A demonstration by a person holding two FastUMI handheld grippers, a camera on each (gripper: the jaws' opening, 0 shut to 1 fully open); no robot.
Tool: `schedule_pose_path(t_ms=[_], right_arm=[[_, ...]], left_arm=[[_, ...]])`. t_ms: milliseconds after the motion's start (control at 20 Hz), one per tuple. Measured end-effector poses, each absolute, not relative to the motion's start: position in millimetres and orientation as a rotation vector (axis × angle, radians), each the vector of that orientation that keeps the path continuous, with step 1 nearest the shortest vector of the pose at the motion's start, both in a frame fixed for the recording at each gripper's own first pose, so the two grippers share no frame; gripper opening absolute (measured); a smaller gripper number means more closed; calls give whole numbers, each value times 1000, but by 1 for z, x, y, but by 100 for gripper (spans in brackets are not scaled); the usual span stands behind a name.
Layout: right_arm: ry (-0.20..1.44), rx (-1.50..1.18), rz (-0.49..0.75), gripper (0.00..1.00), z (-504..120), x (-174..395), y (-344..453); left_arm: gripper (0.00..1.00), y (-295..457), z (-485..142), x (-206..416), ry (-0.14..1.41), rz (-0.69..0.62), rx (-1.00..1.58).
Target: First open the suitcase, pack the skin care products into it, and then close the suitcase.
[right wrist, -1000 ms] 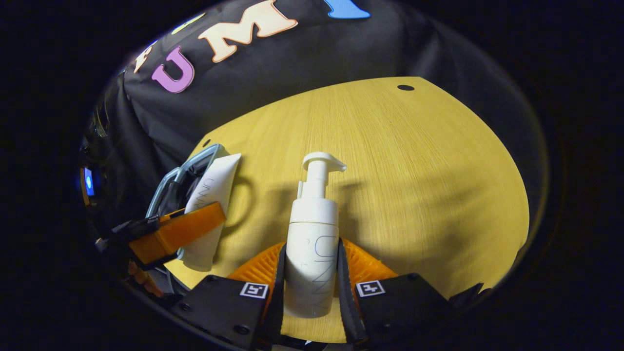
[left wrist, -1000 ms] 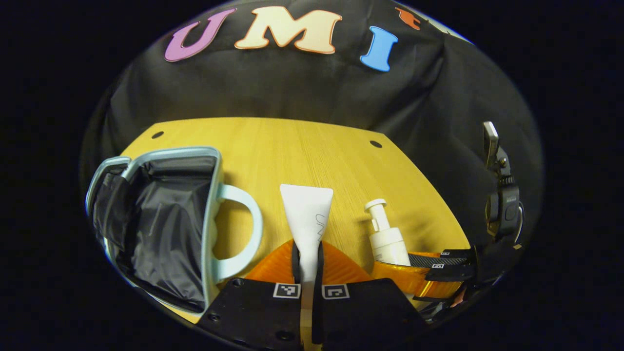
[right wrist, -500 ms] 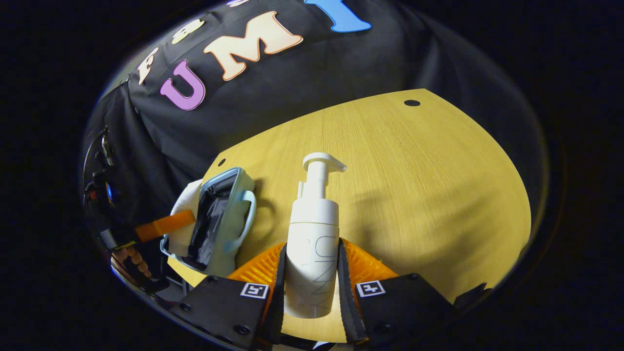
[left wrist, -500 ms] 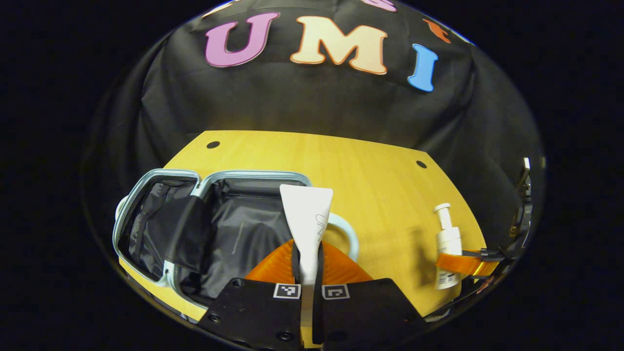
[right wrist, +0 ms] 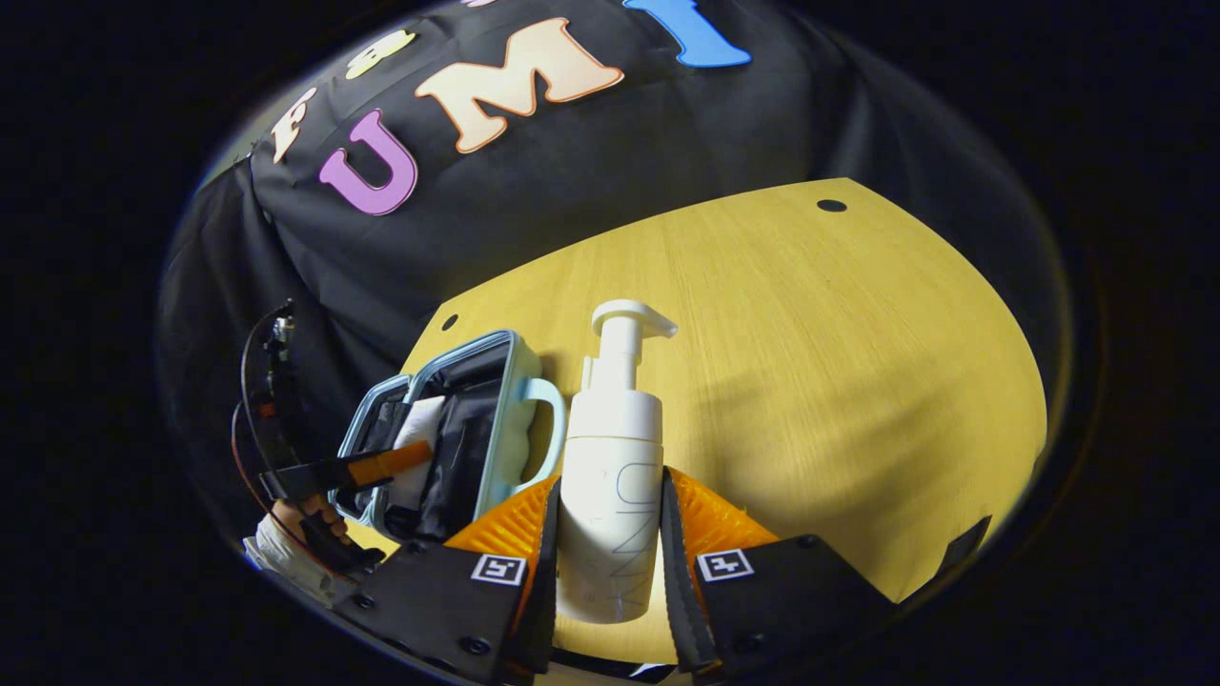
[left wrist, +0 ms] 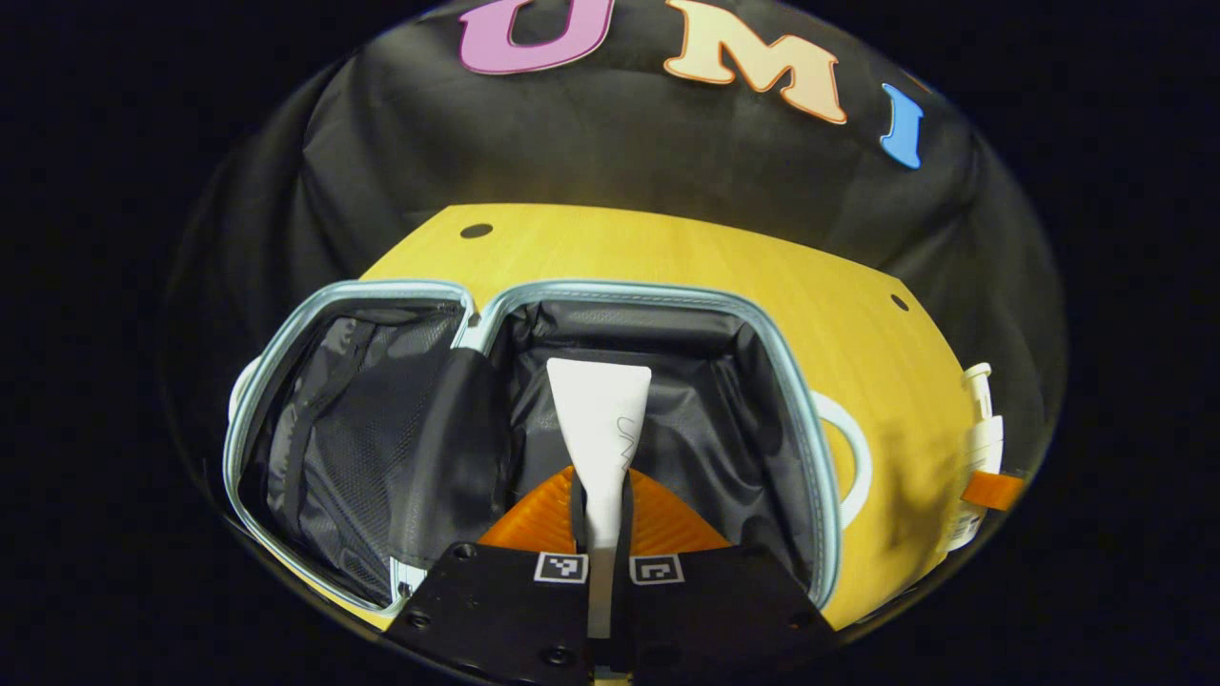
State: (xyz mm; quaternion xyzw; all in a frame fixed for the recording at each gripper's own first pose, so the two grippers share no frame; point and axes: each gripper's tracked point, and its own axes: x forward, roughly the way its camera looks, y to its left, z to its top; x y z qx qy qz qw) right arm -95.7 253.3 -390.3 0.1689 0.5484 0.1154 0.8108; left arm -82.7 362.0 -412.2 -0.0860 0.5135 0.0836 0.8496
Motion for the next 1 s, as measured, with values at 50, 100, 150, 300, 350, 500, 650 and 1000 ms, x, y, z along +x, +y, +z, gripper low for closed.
schedule_pose_path(t_ms=[50,100,150,300,350,500,650,1000], right_arm=[[1174,365,257,51,-388,-94,264],[1175,369,270,51,-385,-93,276],[1173,371,283,51,-383,-91,287],[1175,361,331,51,-377,-89,323],[1178,358,346,51,-376,-89,333],[1189,360,378,49,-376,-89,368],[1204,359,406,50,-379,-88,398],[1303,305,455,49,-418,-108,460]], left_arm=[[2,365,-421,-87,1102,178,-189],[2,368,-427,-90,1115,182,-194],[2,371,-435,-93,1133,187,-202],[5,373,-439,-95,1117,181,-239],[10,374,-440,-95,1118,175,-247],[35,365,-431,-94,1092,150,-286],[78,356,-393,-78,973,93,-260],[86,418,-315,-75,795,146,-289]])
